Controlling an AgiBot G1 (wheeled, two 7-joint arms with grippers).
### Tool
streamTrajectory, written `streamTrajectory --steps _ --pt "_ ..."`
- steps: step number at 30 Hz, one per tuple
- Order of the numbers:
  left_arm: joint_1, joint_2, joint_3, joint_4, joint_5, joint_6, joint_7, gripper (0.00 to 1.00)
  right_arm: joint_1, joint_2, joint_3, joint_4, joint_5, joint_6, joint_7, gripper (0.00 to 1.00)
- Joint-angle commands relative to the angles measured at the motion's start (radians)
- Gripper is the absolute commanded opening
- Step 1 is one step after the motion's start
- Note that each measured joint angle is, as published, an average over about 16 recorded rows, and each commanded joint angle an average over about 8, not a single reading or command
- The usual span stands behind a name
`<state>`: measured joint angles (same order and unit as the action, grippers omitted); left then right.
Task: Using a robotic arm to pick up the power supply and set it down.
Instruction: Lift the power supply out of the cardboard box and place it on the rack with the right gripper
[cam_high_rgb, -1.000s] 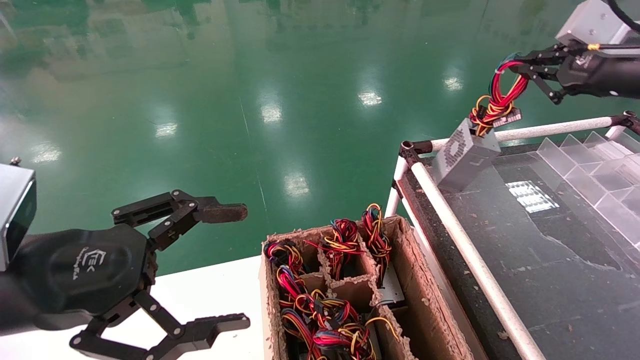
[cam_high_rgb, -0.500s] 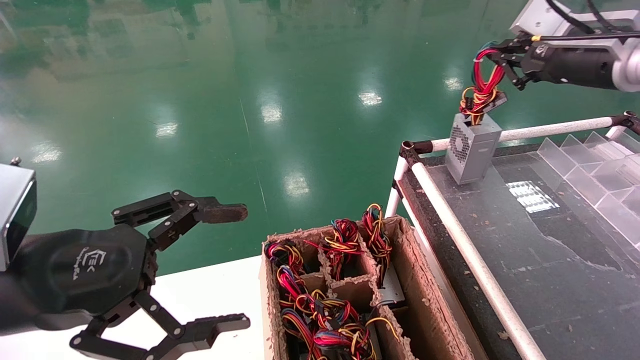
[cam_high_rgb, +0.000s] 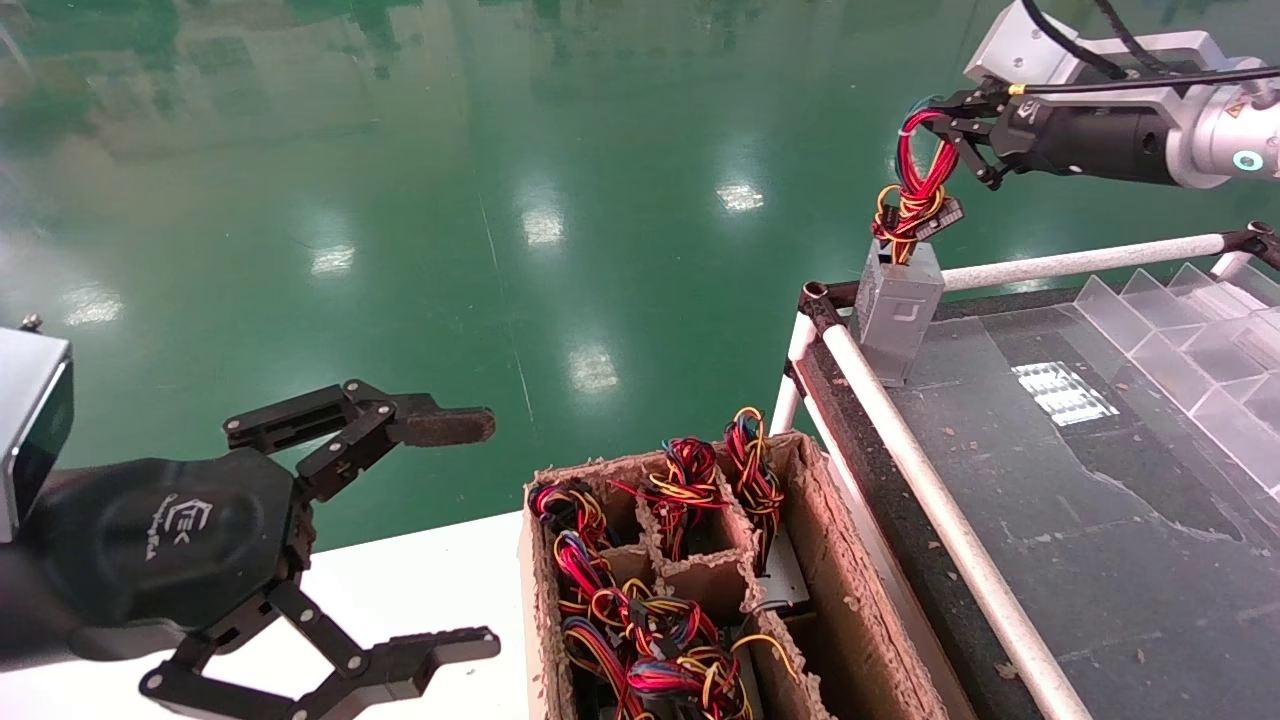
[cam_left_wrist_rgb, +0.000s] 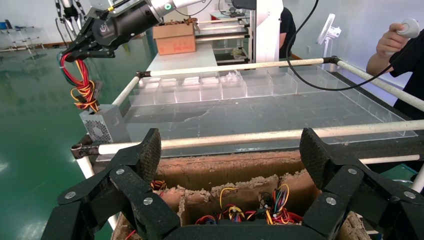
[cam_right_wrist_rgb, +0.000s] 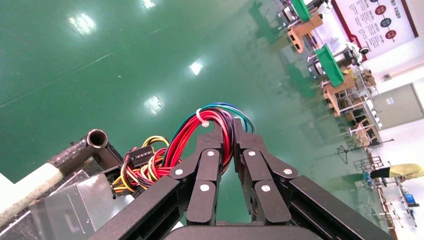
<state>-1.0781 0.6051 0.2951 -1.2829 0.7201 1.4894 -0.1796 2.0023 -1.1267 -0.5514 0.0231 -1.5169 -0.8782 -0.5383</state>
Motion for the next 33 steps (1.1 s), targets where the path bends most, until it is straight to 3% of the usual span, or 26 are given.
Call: streamTrajectory --steps 1,13,29,31,33 --pt "0.0 0.0 0.0 0.0 0.0 0.0 0.0 1.0 0.0 -0.006 0.0 -0.002 0.001 0.0 -0.002 0.0" --pt "0.0 0.0 0.001 0.0 -0.001 0.0 0.0 1.0 0.002 -0.022 -0.004 -0.014 -0.006 -0.048 -0.005 0.0" --pt "0.0 -0.001 0.002 0.0 -0.001 -0.001 0.001 1.0 0.006 -0.014 0.011 -0.017 0.016 -0.046 -0.007 0.0" --pt "0.0 -0.001 0.002 0.0 -0.001 -0.001 0.001 1.0 0.004 -0.014 0.012 -0.018 0.017 -0.045 -0.009 0.08" --pt "0.0 -0.001 0.002 0.0 -0.001 -0.001 0.001 1.0 0.002 -0.013 0.013 -0.019 0.018 -0.043 -0.01 0.31"
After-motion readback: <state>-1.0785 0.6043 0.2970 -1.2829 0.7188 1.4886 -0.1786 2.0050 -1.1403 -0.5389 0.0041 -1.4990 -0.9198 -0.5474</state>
